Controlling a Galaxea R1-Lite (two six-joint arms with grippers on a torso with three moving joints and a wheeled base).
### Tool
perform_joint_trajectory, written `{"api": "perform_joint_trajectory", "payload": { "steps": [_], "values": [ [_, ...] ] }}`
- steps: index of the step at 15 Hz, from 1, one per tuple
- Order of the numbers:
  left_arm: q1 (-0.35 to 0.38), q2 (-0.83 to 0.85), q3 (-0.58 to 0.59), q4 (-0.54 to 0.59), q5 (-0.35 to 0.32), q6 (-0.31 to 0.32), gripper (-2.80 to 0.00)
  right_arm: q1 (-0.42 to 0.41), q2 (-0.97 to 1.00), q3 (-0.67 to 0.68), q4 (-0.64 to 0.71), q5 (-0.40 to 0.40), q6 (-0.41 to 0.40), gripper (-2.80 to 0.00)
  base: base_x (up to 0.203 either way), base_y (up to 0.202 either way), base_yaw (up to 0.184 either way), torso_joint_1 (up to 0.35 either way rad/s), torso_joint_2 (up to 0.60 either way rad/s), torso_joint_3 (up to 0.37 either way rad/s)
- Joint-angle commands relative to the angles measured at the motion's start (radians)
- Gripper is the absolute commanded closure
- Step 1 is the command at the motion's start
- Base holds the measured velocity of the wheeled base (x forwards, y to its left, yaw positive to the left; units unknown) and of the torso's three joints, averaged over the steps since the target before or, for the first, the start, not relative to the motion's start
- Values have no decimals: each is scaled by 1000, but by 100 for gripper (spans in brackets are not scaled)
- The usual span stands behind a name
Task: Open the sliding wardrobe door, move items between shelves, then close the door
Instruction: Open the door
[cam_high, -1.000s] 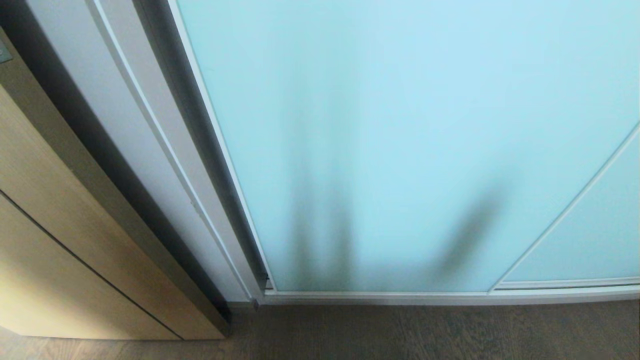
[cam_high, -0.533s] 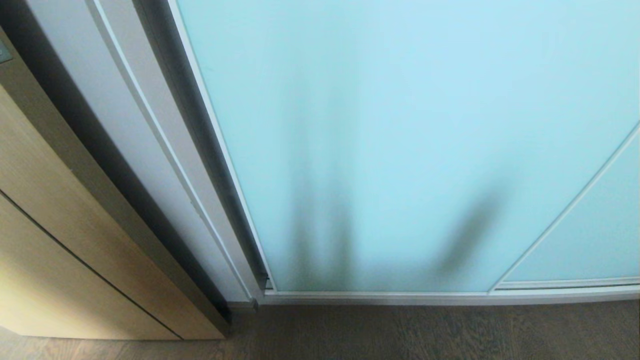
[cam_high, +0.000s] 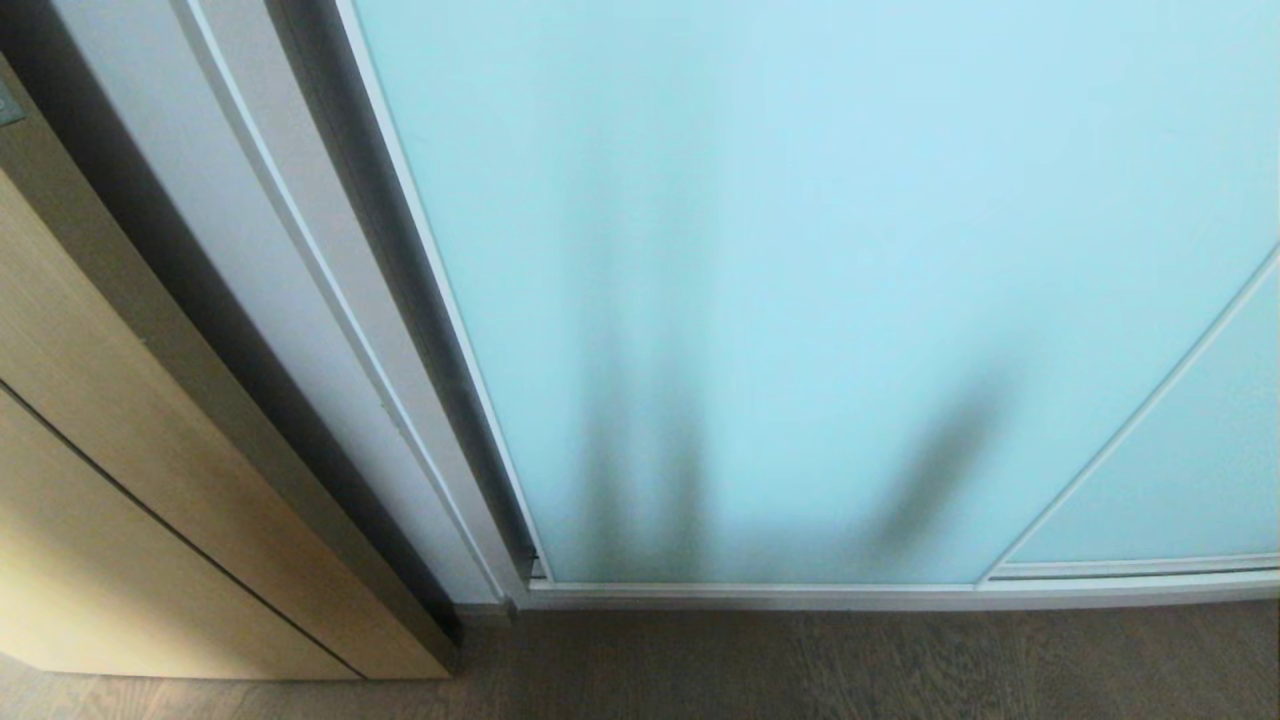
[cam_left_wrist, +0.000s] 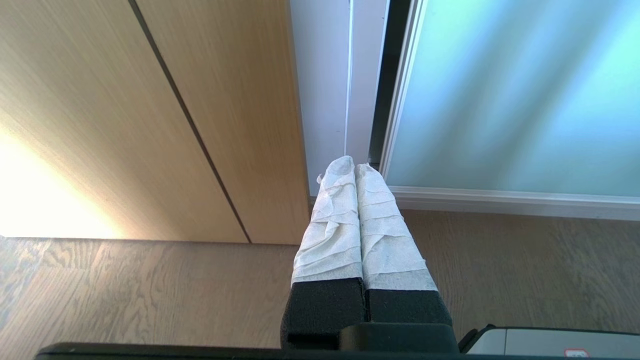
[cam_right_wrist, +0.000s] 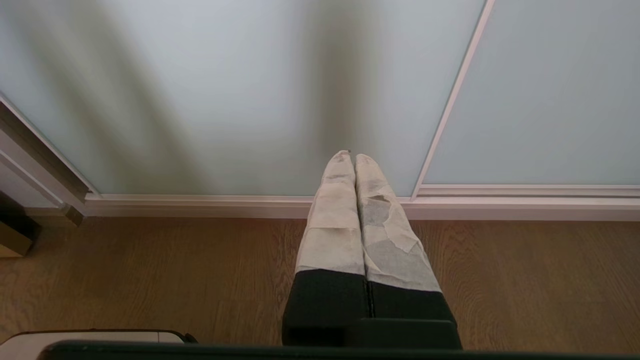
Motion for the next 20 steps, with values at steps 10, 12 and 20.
{"api": "perform_joint_trajectory", "payload": {
  "steps": [10, 12, 20],
  "values": [
    [1, 1, 0, 0, 0, 0, 0, 1, 1, 0, 0, 0, 0, 0, 0, 0, 0, 0, 0, 0],
    [1, 1, 3, -4, 1, 14, 0, 1, 1, 0, 0, 0, 0, 0, 0, 0, 0, 0, 0, 0],
    [1, 7, -111, -6, 4, 14, 0, -1, 1, 0, -2, 0, 0, 0, 0, 0, 0, 0, 0, 0]
  ]
}}
